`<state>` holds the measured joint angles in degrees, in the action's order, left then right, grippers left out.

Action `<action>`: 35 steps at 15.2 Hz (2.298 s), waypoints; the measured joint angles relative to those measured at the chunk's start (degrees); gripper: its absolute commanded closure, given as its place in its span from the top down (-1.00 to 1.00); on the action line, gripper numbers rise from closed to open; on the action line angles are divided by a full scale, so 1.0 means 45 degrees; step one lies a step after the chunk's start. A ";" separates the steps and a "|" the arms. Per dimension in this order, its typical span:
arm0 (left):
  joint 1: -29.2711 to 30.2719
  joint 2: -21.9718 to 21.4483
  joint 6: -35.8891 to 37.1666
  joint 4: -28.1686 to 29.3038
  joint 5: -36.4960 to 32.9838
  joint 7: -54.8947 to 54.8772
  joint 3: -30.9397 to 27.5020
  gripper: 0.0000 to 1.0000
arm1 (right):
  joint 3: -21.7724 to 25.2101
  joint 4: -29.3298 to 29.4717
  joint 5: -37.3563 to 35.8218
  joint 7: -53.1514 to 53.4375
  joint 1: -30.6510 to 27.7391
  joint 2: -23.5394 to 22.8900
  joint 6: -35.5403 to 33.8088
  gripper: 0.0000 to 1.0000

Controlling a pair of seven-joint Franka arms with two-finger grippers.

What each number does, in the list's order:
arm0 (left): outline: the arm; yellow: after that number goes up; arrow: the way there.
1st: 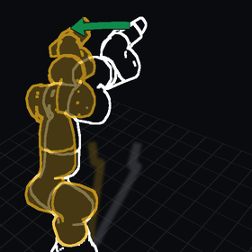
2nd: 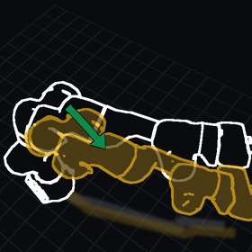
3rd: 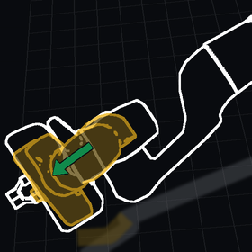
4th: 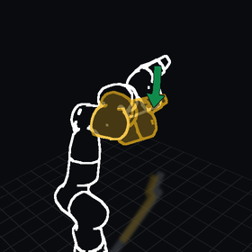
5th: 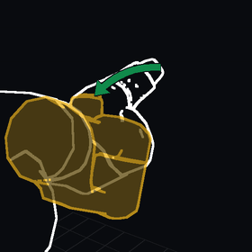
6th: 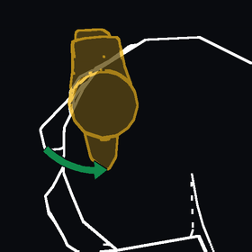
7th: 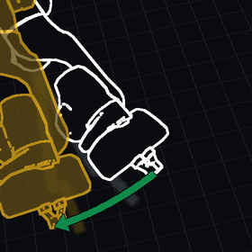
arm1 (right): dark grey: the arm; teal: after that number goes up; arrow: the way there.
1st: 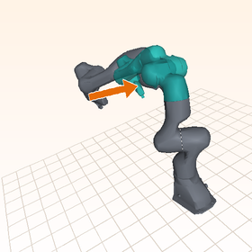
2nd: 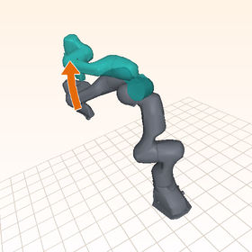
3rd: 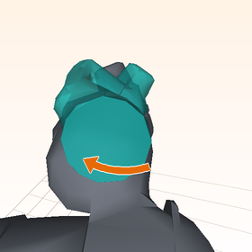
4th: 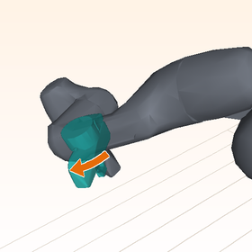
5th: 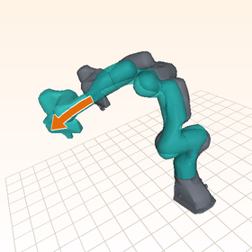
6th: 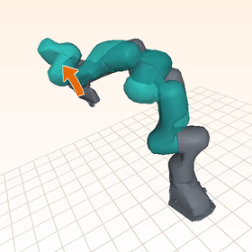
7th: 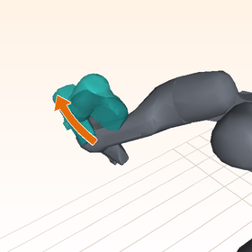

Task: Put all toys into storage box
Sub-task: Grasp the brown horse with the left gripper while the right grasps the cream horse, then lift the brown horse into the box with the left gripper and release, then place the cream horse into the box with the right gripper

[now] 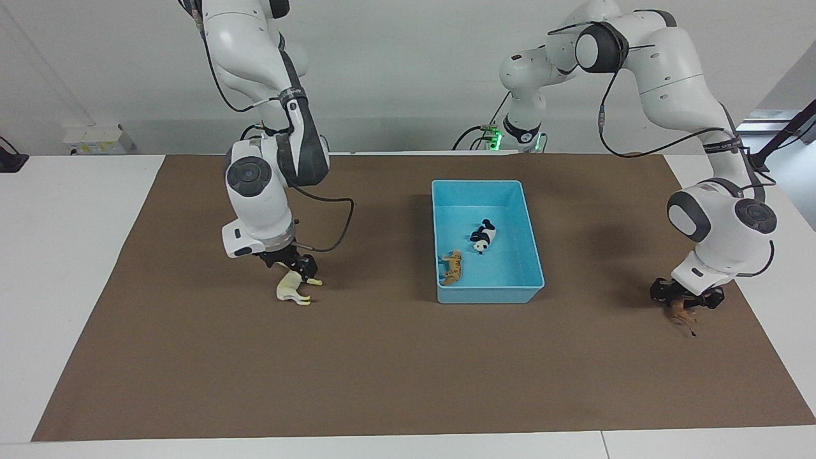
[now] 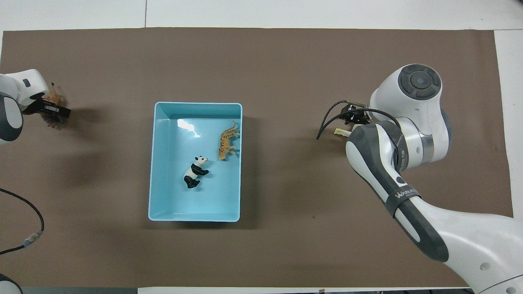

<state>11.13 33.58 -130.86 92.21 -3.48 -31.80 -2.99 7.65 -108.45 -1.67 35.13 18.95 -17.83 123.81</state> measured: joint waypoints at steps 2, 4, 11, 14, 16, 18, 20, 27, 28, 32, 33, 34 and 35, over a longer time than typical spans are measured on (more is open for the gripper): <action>-0.0113 -0.0149 0.1407 -0.0706 0.0000 0.0305 0.0012 -0.74 | 0.0000 -0.0277 -0.0058 -0.0271 -0.0063 -0.0142 0.0658 1.00; -0.0458 -0.0550 0.3283 -0.1534 0.0000 0.1003 0.0030 -0.73 | 0.0011 -0.0596 -0.0061 -0.0525 -0.0249 -0.0330 0.1382 1.00; -0.3983 -0.3699 0.7507 -0.2216 0.0005 0.8131 0.0179 -0.66 | -0.0028 -0.1307 -0.0060 -0.0623 -0.0317 -0.0826 0.3077 -0.99; -0.6115 -0.4202 0.7887 -0.1421 0.0002 1.0717 0.0212 0.21 | -0.0037 -0.1347 -0.0062 -0.0623 -0.0300 -0.0718 0.3185 -1.00; -0.7236 -0.4462 0.7372 -0.0321 0.0002 1.1770 0.0218 1.00 | -0.0056 -0.1179 -0.0065 -0.0623 -0.0276 -0.0660 0.2701 -1.00; -0.7897 -0.4753 0.6485 0.0696 -0.0001 1.2961 0.0220 1.00 | -0.0076 -0.0639 -0.0067 -0.0624 -0.0245 -0.0627 0.1557 -1.00; -0.8028 -0.4996 0.6181 0.1159 -0.0002 1.3387 0.0190 1.00 | -0.0101 0.0442 -0.0071 -0.0627 -0.0183 -0.0560 -0.0164 -1.00; -0.6265 -0.5516 0.6179 0.0623 -0.0029 1.0440 -0.0200 1.00 | -0.0270 0.5296 0.0203 0.0709 0.1403 -0.0144 -0.5879 -1.00; -0.5644 -0.5646 0.6441 0.0366 -0.0029 0.9495 -0.0219 1.00 | -0.0293 0.5870 0.0472 0.1807 0.1935 -0.0188 -0.6197 -1.00; -0.3614 -0.6705 0.8070 -0.0449 -0.0028 0.6614 -0.0280 1.00 | -0.0393 0.6847 0.1514 0.6127 0.4635 -0.0586 -0.4668 -1.00; -0.3394 -0.7121 0.8513 -0.0452 -0.0026 0.6292 -0.0286 1.00 | -0.0405 0.6867 0.1537 0.6709 0.5300 -0.0703 -0.4109 -1.00; -0.3333 -0.7527 0.9032 -0.0421 -0.0025 0.6185 -0.0285 1.00 | -0.0403 0.6869 0.1537 0.7055 0.5905 -0.0865 -0.3765 -1.00; -0.3342 -0.7890 0.9458 -0.0346 -0.0025 0.6177 -0.0256 1.00 | -0.0394 0.6872 0.1536 0.7315 0.6392 -0.1091 -0.3609 -1.00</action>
<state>-3.92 -1.92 -88.30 90.66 -3.59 -4.00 -4.14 5.87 -77.52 5.24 68.05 47.71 -22.74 107.57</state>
